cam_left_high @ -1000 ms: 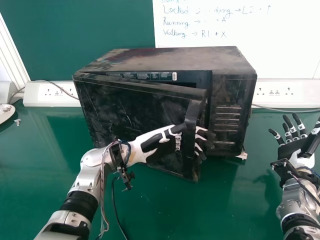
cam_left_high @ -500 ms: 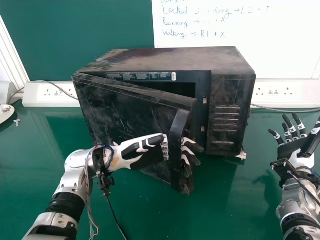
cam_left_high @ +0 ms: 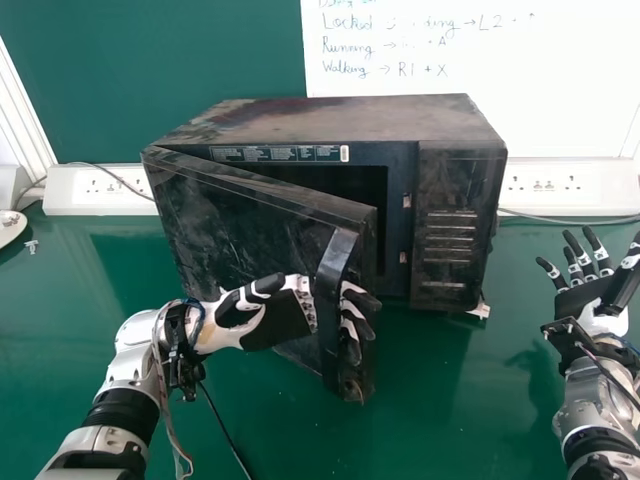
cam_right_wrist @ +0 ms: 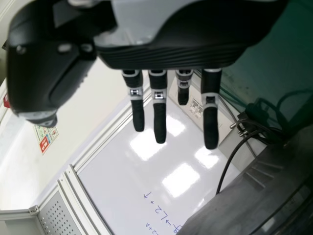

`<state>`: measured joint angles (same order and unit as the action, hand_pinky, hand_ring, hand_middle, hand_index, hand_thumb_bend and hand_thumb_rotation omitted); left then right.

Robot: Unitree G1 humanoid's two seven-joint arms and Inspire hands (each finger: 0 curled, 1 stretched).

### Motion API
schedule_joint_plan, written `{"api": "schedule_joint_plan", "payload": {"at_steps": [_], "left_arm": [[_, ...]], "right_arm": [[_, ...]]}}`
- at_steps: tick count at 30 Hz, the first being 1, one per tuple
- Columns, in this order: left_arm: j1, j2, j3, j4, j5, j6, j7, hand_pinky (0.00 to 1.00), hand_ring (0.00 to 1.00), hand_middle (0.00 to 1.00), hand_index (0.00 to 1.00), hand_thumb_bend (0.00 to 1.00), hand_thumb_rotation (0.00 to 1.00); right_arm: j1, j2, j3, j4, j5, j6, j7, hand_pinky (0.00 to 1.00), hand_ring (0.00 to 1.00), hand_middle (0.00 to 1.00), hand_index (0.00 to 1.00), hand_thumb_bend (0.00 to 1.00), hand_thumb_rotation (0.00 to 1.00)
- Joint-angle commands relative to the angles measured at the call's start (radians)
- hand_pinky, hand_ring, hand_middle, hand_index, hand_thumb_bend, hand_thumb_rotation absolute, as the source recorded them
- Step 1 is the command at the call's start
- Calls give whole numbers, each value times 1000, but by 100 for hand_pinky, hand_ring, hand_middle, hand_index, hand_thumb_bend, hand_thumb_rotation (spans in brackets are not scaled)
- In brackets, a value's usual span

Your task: Open the door of oven

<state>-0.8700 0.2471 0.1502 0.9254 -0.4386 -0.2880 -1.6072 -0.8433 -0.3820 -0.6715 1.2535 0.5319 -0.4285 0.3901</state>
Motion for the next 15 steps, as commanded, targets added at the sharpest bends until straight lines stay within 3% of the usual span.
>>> {"api": "schedule_joint_plan", "payload": {"at_steps": [1,7,11,15], "left_arm": [[-4,25,17,-16,-56,2,-7,40,54,71,80,89,85],[10,43,-11,-28,-117,-1,-7,38,50,68,81,86,83],[16,95,-62,-52,-154,6,-7,40,49,64,81,88,80],[11,161,-138,-61,-215,4,-7,47,55,65,83,88,79]], "right_arm": [[-9,-2,-3,-1,3,3,8,49,57,74,85,96,95],[-8,-2,-2,-1,1,1,6,48,57,73,85,96,95],[-9,-5,-6,2,6,7,10,47,56,72,85,97,94],[-10,-5,-10,1,11,13,13,46,56,71,85,97,93]]}}
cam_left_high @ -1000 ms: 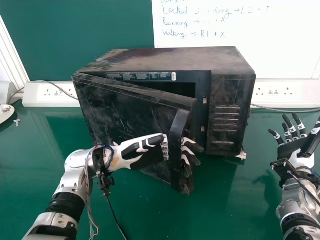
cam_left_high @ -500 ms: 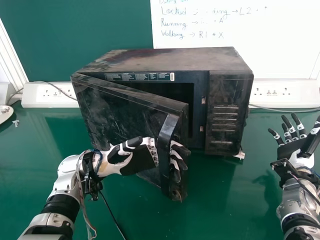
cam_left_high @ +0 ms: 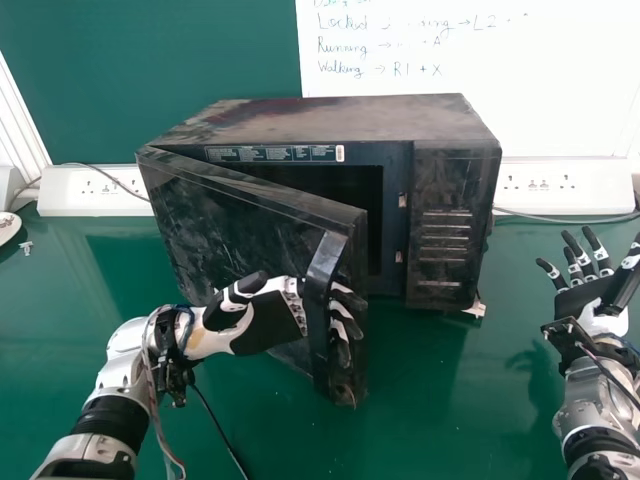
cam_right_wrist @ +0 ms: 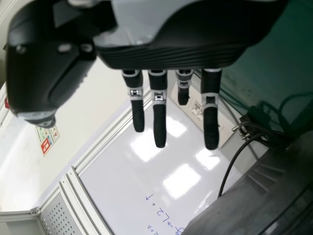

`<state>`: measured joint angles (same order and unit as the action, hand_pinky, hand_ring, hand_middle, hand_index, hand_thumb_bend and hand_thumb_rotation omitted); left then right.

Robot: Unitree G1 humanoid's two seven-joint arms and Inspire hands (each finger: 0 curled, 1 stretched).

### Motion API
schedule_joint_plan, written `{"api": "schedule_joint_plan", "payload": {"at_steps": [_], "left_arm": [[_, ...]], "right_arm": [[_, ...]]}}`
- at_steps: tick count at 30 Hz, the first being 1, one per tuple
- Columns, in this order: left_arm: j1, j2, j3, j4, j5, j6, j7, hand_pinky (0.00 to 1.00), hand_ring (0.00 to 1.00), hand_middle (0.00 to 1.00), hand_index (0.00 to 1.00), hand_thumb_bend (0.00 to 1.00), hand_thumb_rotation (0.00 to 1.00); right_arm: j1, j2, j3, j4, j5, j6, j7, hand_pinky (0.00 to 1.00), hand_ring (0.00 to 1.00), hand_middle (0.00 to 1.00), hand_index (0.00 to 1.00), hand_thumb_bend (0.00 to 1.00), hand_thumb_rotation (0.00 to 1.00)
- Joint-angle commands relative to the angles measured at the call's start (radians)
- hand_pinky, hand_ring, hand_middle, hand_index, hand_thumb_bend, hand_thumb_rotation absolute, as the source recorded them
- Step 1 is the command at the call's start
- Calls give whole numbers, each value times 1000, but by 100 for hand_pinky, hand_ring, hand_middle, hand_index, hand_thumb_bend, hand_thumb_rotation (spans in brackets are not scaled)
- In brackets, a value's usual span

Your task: Open the door of oven

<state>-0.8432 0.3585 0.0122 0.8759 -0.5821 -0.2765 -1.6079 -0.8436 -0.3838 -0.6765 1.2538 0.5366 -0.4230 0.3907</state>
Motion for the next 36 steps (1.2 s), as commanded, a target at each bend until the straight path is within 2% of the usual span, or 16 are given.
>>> {"api": "schedule_joint_plan", "payload": {"at_steps": [1,4,10,14,16,18,24,26,29,31,33,36], "left_arm": [[-14,60,-11,-10,-86,-12,-7,48,56,65,83,88,78],[-11,82,-50,-15,-139,-10,-7,48,55,63,82,91,84],[-24,138,-147,-25,-214,-76,-7,51,59,66,84,85,89],[-49,200,-264,-32,-247,-123,-7,48,58,66,86,93,96],[-55,225,-303,-34,-274,-120,-7,44,55,64,85,96,99],[-55,248,-335,-41,-302,-107,-7,46,56,65,85,97,100],[-26,287,-349,-71,-392,-137,-7,49,58,68,85,87,97],[-16,288,-334,-72,-417,-147,-7,48,57,67,84,87,93],[4,287,-293,-78,-460,-182,-7,50,58,67,84,89,95],[16,285,-262,-76,-487,-168,-7,50,59,70,85,84,95],[16,308,-264,-72,-480,-141,-7,51,58,69,84,88,89],[18,327,-256,-87,-494,-129,-7,53,57,68,84,88,84]], "right_arm": [[-10,-3,-5,0,6,7,13,46,56,71,85,97,93],[-9,-3,-2,0,1,3,10,47,56,71,85,97,93],[-10,-1,0,0,-2,2,4,47,56,72,85,96,94],[-10,-3,1,1,-3,1,2,47,55,71,85,97,94],[-10,-4,0,1,-1,3,2,47,56,72,85,97,94],[-10,-5,-1,1,-1,4,2,47,56,72,84,97,94],[-10,-6,-3,2,2,7,9,46,55,71,85,97,93],[-9,-5,-2,1,1,5,8,45,55,71,85,97,94],[-9,-4,1,-1,-3,0,6,47,56,72,85,96,95],[-8,-4,3,-1,-5,-2,3,47,56,72,85,95,95],[-8,-4,1,0,-3,1,5,47,56,72,85,96,95],[-8,-5,1,0,-3,1,6,48,56,72,85,97,94]]}}
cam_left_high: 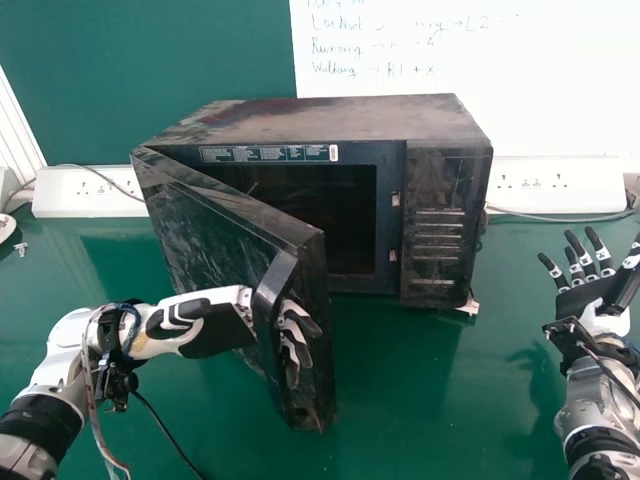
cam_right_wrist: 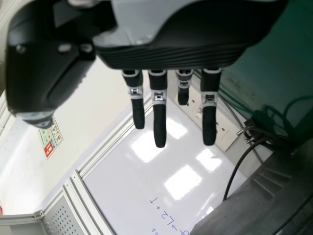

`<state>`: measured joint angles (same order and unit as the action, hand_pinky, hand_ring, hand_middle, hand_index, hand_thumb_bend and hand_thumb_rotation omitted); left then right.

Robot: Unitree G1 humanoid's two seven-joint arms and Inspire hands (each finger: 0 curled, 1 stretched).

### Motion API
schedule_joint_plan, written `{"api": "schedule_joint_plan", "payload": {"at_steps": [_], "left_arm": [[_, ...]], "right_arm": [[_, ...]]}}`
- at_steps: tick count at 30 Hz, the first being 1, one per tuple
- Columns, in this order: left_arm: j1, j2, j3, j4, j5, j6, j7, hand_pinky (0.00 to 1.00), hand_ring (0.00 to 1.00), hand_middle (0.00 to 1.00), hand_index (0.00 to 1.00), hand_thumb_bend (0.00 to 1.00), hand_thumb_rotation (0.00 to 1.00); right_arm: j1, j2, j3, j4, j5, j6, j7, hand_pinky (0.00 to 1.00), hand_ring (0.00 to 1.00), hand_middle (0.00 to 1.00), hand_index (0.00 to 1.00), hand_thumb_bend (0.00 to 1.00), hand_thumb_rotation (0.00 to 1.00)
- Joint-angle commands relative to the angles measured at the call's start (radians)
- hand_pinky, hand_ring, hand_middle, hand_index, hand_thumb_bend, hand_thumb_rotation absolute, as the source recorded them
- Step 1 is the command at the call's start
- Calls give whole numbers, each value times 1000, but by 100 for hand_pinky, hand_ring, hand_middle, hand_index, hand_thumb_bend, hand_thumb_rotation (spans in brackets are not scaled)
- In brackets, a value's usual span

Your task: Open the door of oven

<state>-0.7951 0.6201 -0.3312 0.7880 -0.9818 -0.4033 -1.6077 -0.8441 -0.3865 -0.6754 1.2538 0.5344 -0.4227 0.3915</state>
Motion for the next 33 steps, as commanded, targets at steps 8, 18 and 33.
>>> {"api": "schedule_joint_plan", "payload": {"at_steps": [8,18,33], "left_arm": [[-7,125,131,14,-109,46,-7,49,59,69,86,99,75],[37,152,274,13,-129,41,-7,35,46,60,79,99,76],[105,122,481,-20,-198,-16,-7,16,26,49,77,89,67]], "right_arm": [[-8,-3,-4,-1,5,4,13,46,55,71,86,97,93],[-9,-4,-2,0,1,3,8,47,55,71,85,97,94],[-9,-5,-4,0,3,3,6,45,54,69,84,97,94]]}}
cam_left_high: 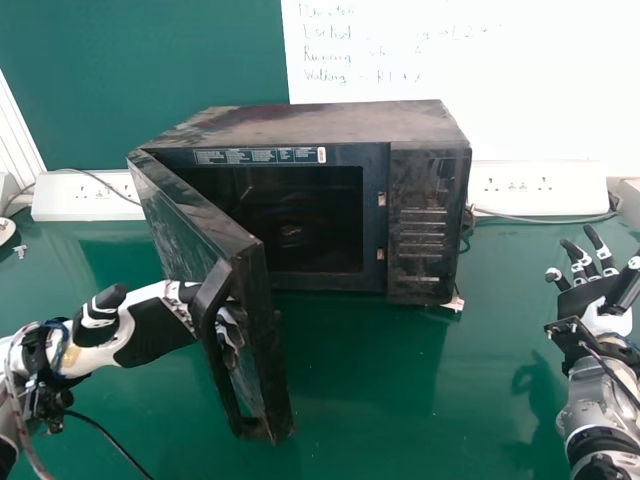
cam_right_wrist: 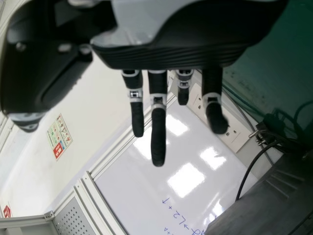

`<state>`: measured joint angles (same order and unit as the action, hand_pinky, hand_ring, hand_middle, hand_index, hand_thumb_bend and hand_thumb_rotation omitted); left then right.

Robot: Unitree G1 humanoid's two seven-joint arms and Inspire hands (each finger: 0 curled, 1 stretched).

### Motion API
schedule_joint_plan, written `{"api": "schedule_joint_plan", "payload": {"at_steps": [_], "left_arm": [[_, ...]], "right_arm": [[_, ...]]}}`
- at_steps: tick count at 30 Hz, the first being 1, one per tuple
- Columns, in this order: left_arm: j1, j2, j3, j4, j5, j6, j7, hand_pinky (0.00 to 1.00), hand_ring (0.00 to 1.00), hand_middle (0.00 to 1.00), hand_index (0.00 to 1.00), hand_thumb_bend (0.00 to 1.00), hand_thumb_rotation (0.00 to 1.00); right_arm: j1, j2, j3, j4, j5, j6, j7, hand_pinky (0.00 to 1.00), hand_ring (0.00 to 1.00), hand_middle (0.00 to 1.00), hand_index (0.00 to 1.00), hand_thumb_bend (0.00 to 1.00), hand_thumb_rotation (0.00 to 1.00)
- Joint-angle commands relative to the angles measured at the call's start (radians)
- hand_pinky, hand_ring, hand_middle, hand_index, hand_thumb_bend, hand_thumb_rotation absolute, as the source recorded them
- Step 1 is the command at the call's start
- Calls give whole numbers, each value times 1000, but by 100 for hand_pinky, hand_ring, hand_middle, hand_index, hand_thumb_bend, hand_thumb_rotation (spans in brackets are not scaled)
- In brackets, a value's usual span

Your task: Open the door of oven

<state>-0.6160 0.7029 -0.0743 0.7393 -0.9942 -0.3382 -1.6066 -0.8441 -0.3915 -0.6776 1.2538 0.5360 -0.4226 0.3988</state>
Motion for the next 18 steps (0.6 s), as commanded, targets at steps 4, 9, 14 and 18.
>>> {"api": "schedule_joint_plan", "payload": {"at_steps": [4,9,14,18], "left_arm": [[-63,90,226,29,-149,-93,-8,18,29,50,75,75,50],[-61,90,235,27,-149,-90,-8,18,30,50,75,74,47],[-61,93,230,28,-159,-90,-8,18,30,50,75,74,47],[-60,94,230,27,-160,-90,-8,18,30,50,75,74,47]], "right_arm": [[-9,0,-3,-1,3,4,4,46,54,70,85,98,93],[-9,0,-3,-1,3,4,4,46,54,70,85,98,93],[-9,0,-3,-1,3,4,4,46,54,70,85,98,93],[-9,0,-3,-2,3,3,5,46,54,70,85,98,93]]}}
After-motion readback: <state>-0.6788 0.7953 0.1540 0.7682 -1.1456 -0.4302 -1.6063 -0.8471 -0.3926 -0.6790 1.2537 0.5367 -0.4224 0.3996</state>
